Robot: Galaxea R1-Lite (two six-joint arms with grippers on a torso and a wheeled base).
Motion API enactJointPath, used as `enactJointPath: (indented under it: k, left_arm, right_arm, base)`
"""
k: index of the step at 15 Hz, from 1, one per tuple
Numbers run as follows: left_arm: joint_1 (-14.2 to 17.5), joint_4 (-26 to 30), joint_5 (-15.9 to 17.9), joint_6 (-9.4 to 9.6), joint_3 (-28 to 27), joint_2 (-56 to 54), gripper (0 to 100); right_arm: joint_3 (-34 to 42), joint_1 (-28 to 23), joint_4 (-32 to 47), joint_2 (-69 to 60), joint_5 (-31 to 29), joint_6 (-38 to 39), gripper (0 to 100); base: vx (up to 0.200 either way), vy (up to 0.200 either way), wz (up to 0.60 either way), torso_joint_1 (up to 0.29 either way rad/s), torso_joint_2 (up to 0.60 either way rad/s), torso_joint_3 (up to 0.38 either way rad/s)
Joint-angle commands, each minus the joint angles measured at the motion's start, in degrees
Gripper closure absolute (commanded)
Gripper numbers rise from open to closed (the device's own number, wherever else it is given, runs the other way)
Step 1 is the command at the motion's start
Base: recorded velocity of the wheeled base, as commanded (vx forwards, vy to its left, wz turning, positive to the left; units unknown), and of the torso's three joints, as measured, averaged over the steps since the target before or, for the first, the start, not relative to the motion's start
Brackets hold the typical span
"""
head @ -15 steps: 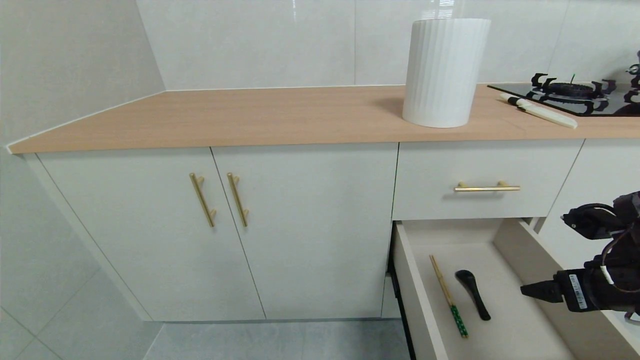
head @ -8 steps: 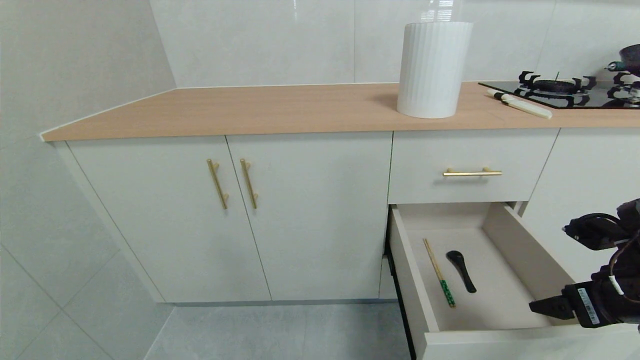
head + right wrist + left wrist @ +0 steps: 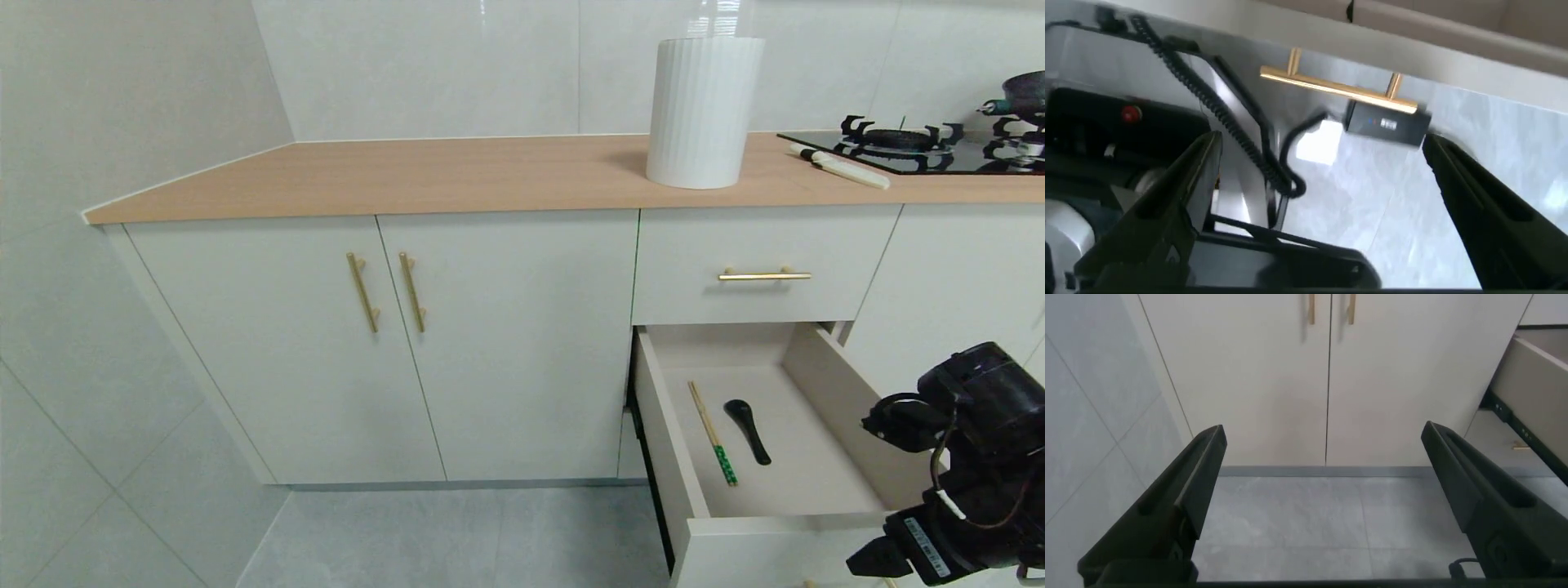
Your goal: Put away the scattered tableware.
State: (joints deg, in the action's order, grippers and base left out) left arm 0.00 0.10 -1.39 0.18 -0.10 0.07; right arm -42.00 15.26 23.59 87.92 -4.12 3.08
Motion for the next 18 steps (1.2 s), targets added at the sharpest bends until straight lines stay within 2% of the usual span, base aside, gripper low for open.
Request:
enactJointPath:
  k: [1, 9, 14, 18]
  left_arm:
    - [0.0, 0.0, 0.0, -0.01, 0.0, 0.0, 0]
    - [0.0, 0.0, 0.0, -0.01, 0.0, 0.0, 0]
    - [0.0, 0.0, 0.0, -0.01, 0.0, 0.0, 0]
    - [0.0, 0.0, 0.0, -0.01, 0.0, 0.0, 0]
  right_arm:
    - [-1.9, 0.1, 0.1, 7.2, -0.2, 2.4, 0]
    - [-4.1, -5.6, -3.1, 11.5, -0.6, 3.5, 0]
    - [-3.9, -6.6, -8.7, 12.2, -1.2, 3.4, 0]
    - [-4.6, -6.6, -17.3, 17.9, -1.6, 3.1, 0]
  base:
    - [0.000, 0.000, 0.00, 0.000, 0.00, 0.000]
    - [0.000, 0.000, 0.00, 0.000, 0.00, 0.000]
    - [0.000, 0.000, 0.00, 0.000, 0.00, 0.000]
    - [0.000, 0.000, 0.00, 0.000, 0.00, 0.000]
